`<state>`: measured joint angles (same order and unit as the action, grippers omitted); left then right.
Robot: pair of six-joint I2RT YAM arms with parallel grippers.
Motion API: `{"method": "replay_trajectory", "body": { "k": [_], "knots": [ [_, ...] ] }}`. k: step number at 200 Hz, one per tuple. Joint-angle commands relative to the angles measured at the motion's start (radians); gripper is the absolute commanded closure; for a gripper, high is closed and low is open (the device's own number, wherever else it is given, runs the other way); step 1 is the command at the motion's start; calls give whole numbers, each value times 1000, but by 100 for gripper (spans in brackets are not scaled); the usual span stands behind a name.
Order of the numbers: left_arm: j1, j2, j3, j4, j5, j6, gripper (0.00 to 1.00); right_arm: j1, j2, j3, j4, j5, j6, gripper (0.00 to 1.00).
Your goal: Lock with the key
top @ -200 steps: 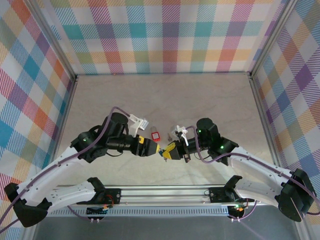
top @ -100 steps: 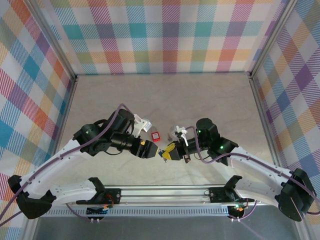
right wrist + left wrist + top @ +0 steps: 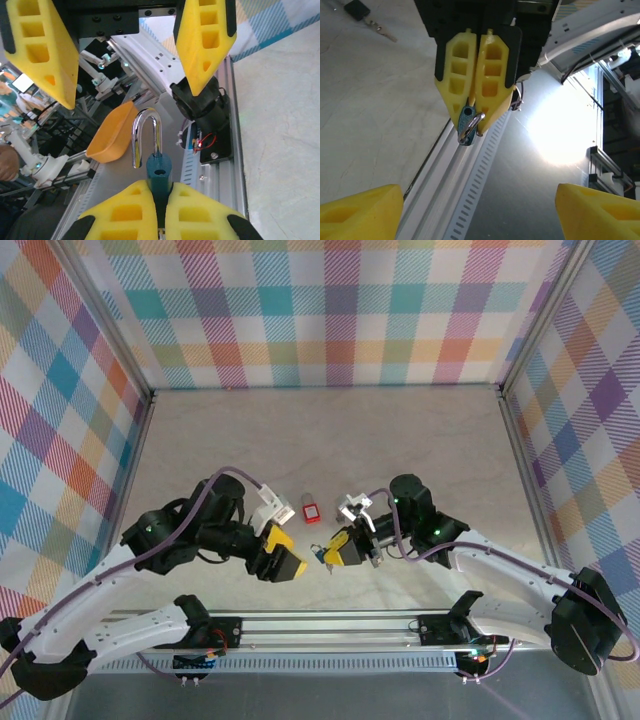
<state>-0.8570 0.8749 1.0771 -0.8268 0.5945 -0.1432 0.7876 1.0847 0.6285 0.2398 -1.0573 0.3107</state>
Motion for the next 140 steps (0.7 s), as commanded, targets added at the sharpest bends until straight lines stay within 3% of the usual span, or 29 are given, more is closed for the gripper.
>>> {"method": "replay_trajectory", "body": {
  "k": [1, 35, 51, 123, 140],
  "knots": [
    [-12, 10, -27, 73, 58, 45, 20, 13, 16, 14, 33, -86, 11, 100],
    [-11, 70, -43, 198, 69, 54, 20, 19, 50, 29, 19, -93, 0, 100],
    [-7, 119, -37, 226, 114, 61, 27, 20, 50, 39, -1, -89, -14, 100],
    [1, 105, -40, 161, 151, 90, 30, 21, 32, 39, -6, -90, -13, 100],
    [3, 102, -51, 181, 167, 84, 34, 20, 29, 38, -3, -98, -12, 100]
  ]
}}
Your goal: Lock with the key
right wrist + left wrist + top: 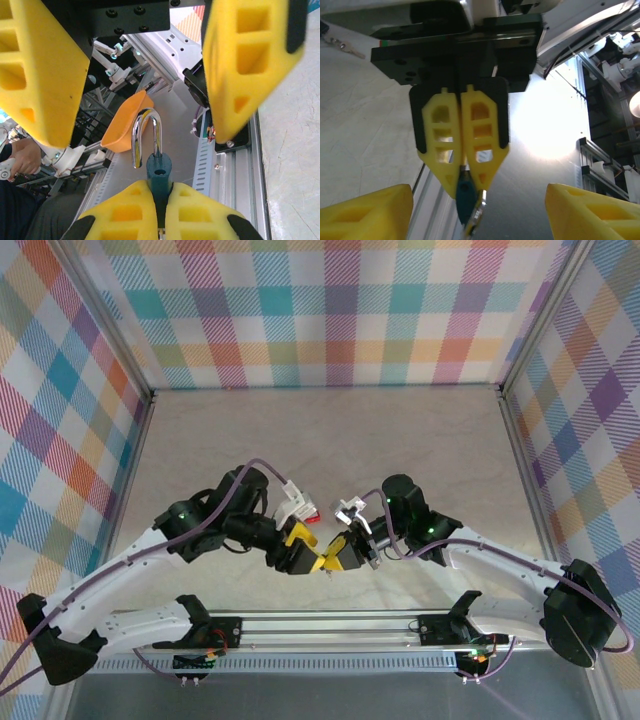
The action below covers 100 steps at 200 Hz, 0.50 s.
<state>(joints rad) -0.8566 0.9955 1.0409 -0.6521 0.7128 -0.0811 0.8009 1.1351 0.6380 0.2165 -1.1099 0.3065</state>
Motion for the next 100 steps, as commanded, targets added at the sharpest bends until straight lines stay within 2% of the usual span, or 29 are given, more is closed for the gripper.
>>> {"method": "replay_trajectory", "body": {
  "k": [1, 7, 41, 68, 91, 100],
  "knots": [
    [3, -18, -15, 8, 50, 21, 35, 7, -21, 29, 20, -46, -7, 100],
    [5, -17, -17, 12, 56, 21, 38, 7, -22, 28, 20, -46, -7, 100],
    [12, 7, -7, 3, 85, 33, 39, 7, -18, 25, 21, -53, -3, 100],
    [12, 10, -9, -9, 80, 41, 44, 7, -17, 27, 22, -50, -1, 100],
    [12, 9, -10, -19, 69, 45, 52, 7, -15, 29, 20, -51, -4, 100],
    [13, 6, -11, -24, 67, 46, 60, 7, -15, 28, 17, -47, -8, 100]
  ]
}}
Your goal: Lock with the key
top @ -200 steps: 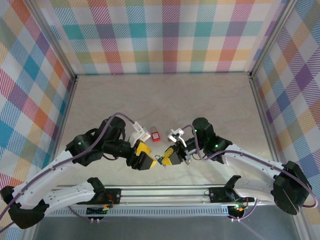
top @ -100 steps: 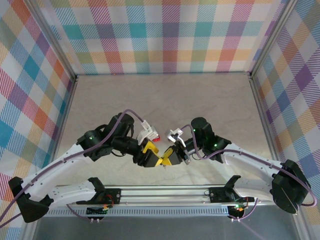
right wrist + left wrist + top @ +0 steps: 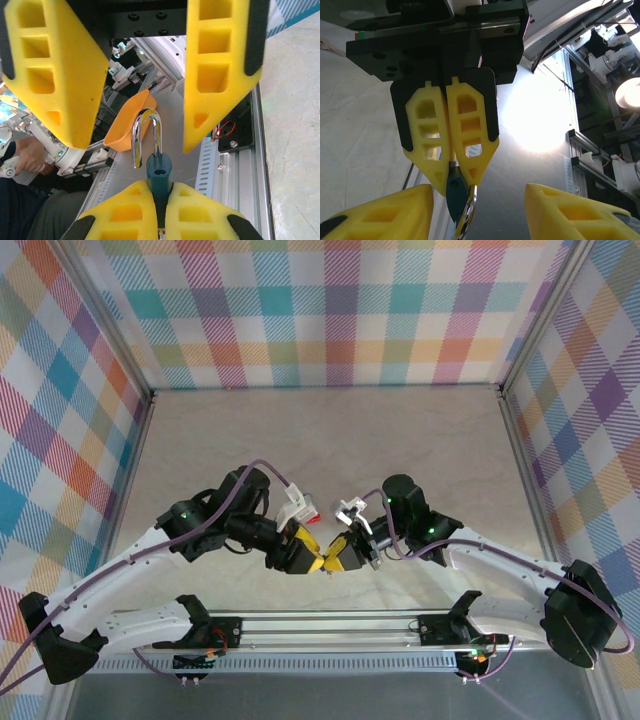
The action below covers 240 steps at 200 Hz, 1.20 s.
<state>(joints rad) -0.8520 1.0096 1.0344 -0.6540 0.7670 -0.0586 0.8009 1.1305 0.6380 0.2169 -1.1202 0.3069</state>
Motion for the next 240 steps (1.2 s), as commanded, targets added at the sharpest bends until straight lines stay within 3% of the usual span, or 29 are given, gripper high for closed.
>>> {"method": "replay_trajectory", "body": {
  "k": [1, 96, 122, 163, 207, 240],
  "knots": [
    [8, -7, -5, -22, 13, 24, 60, 7, -11, 28, 17, -37, -8, 100],
    [8, -24, 1, -56, -30, 32, 65, 7, -20, 28, 3, -25, -18, 100],
    [7, -16, 1, -58, -34, 33, 74, 9, -15, 29, 6, -26, -17, 100],
    [8, 6, 18, -68, -62, 34, 79, 9, -12, 32, -11, -14, -35, 100],
    [7, 39, 39, -85, -72, 40, 100, 9, -17, 32, -43, 22, -58, 100],
    [8, 34, 38, -88, -41, 47, 100, 9, -39, 28, -64, 76, -82, 100]
  ]
}}
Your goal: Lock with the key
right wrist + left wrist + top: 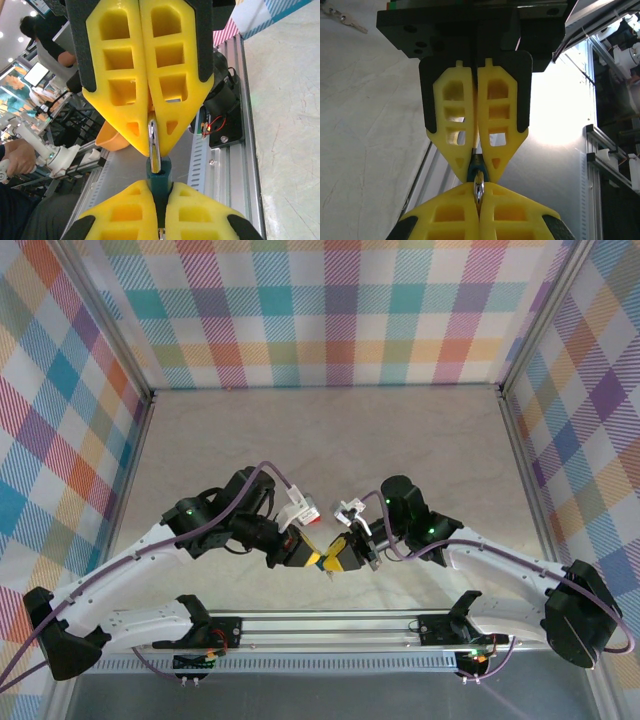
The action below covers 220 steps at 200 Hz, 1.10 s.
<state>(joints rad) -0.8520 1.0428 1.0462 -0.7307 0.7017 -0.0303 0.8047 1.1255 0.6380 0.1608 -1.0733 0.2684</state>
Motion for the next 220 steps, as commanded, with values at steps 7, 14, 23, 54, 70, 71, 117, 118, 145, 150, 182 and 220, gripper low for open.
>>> {"method": "replay_trajectory", "body": {
  "k": [7, 14, 23, 54, 70, 71, 117, 118, 145, 150, 182, 220],
  "knots": [
    [8, 1, 25, -12, 37, 21, 100, 5, -39, 26, -5, 34, -44, 100],
    [8, -1, 23, -15, 41, 24, 100, 5, -41, 26, -3, 37, -44, 100],
    [7, -4, 18, -15, 42, 26, 100, 5, -41, 28, -4, 38, -44, 100],
    [-7, -6, -10, -4, 76, 23, 100, 5, -49, 37, -4, 44, -49, 100],
    [-18, 4, -11, -12, 79, 27, 100, 5, -60, 40, -4, 49, -49, 100],
    [-18, 5, -11, -12, 79, 27, 100, 4, -61, 41, -4, 49, -50, 100],
    [-41, 18, -27, -21, 50, 29, 100, 4, -105, 49, -2, 87, -43, 100],
    [-41, 18, -27, -21, 50, 30, 100, 4, -106, 50, -1, 88, -43, 100],
    [-53, 27, -35, -19, 50, 28, 100, 5, -106, 57, 27, 83, -15, 100],
    [-54, 30, -37, -18, 53, 27, 100, 4, -104, 58, 29, 83, -12, 100],
    [-74, 66, -33, -24, 96, 30, 100, 4, -67, 94, -7, 66, -27, 100],
    [-91, 99, -33, -26, 142, 32, 100, 5, -60, 109, -15, 75, -35, 100]
  ]
}}
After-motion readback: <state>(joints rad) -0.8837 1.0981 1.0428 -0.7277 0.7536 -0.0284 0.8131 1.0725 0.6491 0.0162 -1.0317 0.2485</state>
